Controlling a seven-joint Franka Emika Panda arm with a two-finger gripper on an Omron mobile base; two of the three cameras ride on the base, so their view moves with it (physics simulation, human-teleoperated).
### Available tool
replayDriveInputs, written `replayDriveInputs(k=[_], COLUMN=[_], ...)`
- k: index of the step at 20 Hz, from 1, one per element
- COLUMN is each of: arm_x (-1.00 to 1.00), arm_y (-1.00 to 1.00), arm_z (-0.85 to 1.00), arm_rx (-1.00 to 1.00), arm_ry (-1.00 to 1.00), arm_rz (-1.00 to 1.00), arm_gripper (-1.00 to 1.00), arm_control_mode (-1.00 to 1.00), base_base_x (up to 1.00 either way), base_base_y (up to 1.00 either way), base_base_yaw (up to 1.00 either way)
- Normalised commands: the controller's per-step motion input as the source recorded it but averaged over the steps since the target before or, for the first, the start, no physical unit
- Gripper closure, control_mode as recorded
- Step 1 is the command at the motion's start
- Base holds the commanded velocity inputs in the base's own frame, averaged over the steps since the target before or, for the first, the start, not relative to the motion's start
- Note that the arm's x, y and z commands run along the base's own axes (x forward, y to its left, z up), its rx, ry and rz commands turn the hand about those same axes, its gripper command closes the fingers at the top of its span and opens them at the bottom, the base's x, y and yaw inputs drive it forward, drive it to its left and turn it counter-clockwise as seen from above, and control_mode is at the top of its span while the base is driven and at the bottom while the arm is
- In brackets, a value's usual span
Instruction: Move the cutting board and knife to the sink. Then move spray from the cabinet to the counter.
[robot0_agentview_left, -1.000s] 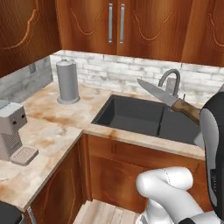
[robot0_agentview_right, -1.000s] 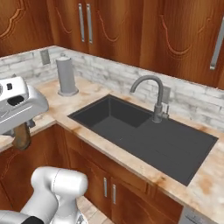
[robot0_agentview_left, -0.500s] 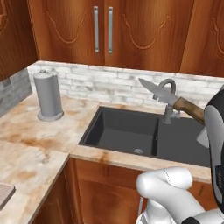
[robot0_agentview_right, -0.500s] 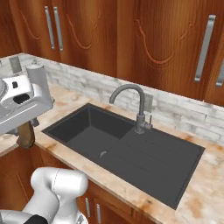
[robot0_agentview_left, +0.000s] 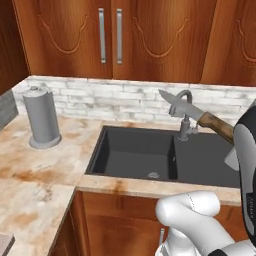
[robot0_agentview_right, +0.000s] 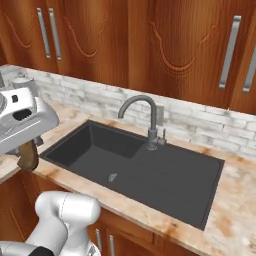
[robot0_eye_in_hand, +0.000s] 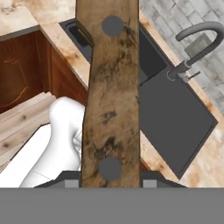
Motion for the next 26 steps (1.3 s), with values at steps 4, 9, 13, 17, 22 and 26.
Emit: replayDriveInputs(k=[4,9,13,17,22,26], arm_x=[0.0,0.0,0.0,0.0,0.0,0.0], arm_y=[0.0,0.0,0.0,0.0,0.0,0.0], arm_z=[0.0,0.0,0.0,0.0,0.0,0.0], arm_rx=[0.0,0.0,0.0,0.0,0.0,0.0], arm_ry=[0.0,0.0,0.0,0.0,0.0,0.0], arm_rz=[0.0,0.0,0.0,0.0,0.0,0.0], arm_gripper=[1.0,1.0,1.0,1.0,1.0,1.0], arm_control_mode=[1.0,1.0,1.0,1.0,1.0,1.0], base_base_x=[0.85,0.88,0.34,0.39,0.33,0.03], base_base_y=[0.45,0.45,0.21,0.21,0.17,0.0], base_base_yaw=[-0.23,-0.19,-0.14,-0.21,-0.19,-0.13])
